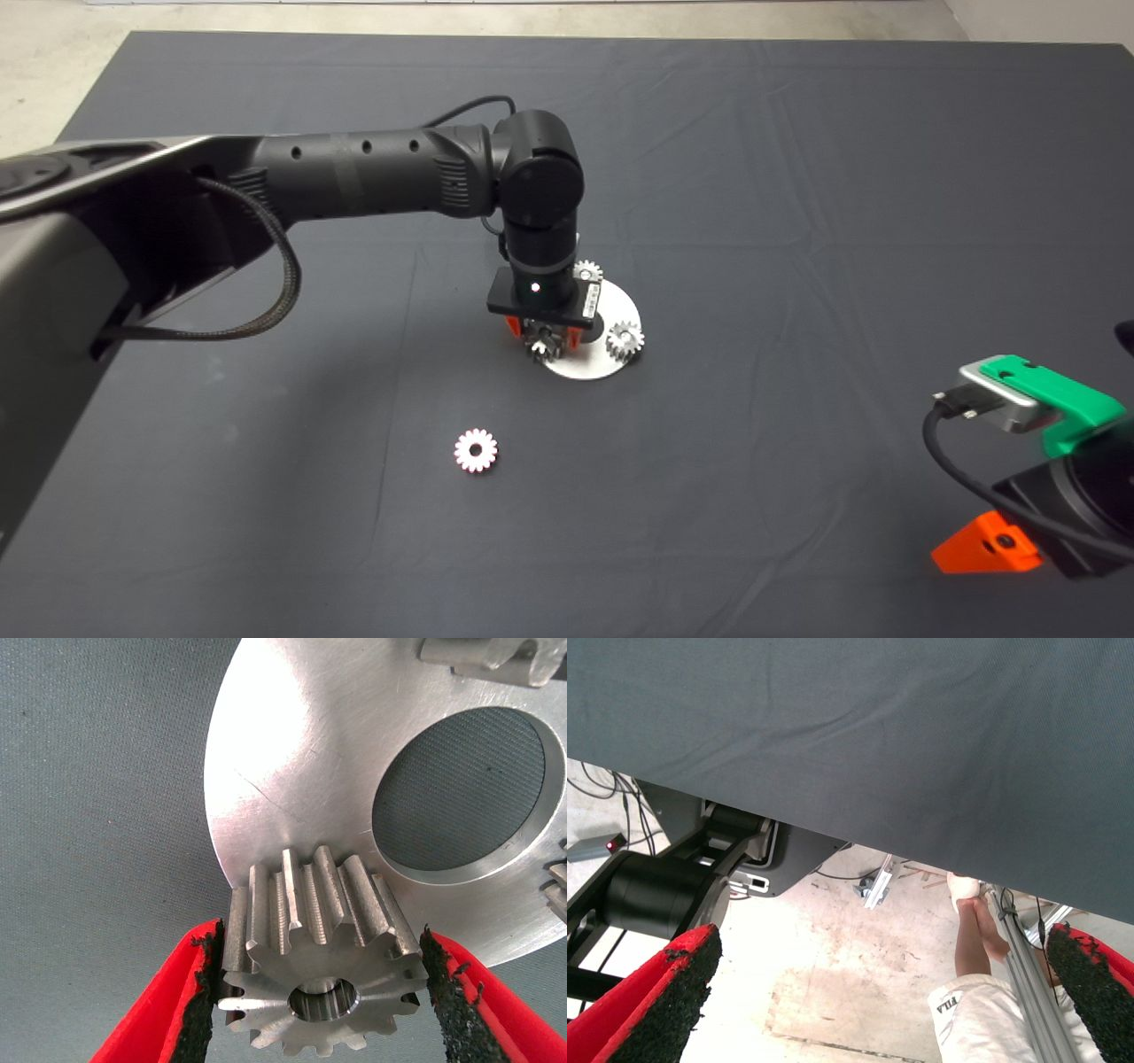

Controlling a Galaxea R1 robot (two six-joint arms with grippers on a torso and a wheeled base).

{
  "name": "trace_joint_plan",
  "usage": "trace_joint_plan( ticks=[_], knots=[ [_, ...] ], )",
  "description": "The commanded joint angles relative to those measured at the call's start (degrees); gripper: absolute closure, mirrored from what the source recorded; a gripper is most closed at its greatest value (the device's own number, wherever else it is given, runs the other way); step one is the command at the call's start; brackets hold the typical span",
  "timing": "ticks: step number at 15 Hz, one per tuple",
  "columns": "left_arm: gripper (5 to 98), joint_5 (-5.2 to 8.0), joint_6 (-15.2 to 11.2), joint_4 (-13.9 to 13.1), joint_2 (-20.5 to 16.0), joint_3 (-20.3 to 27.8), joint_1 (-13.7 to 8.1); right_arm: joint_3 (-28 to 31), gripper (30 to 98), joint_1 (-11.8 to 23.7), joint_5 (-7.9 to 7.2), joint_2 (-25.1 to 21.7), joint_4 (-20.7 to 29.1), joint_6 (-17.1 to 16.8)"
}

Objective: Remove an incorrectly installed larger gear and replace it with the correct smaller gear

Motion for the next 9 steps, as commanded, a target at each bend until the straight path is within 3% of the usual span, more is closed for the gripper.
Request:
trace_joint_plan(
  ticks=[1, 9],
  knots=[
    [48.4, -0.08, 0.01, 0.11, 0.32, 0.62, -0.75, 0.18, 31.6, 0.88, -3.27, 0.00, 1.77, 0.00],
    [54.8, -0.08, 0.28, 0.20, 0.41, 0.27, -0.75, 0.18, 31.6, 0.88, -3.27, -0.08, 1.77, 0.00]
  ],
)
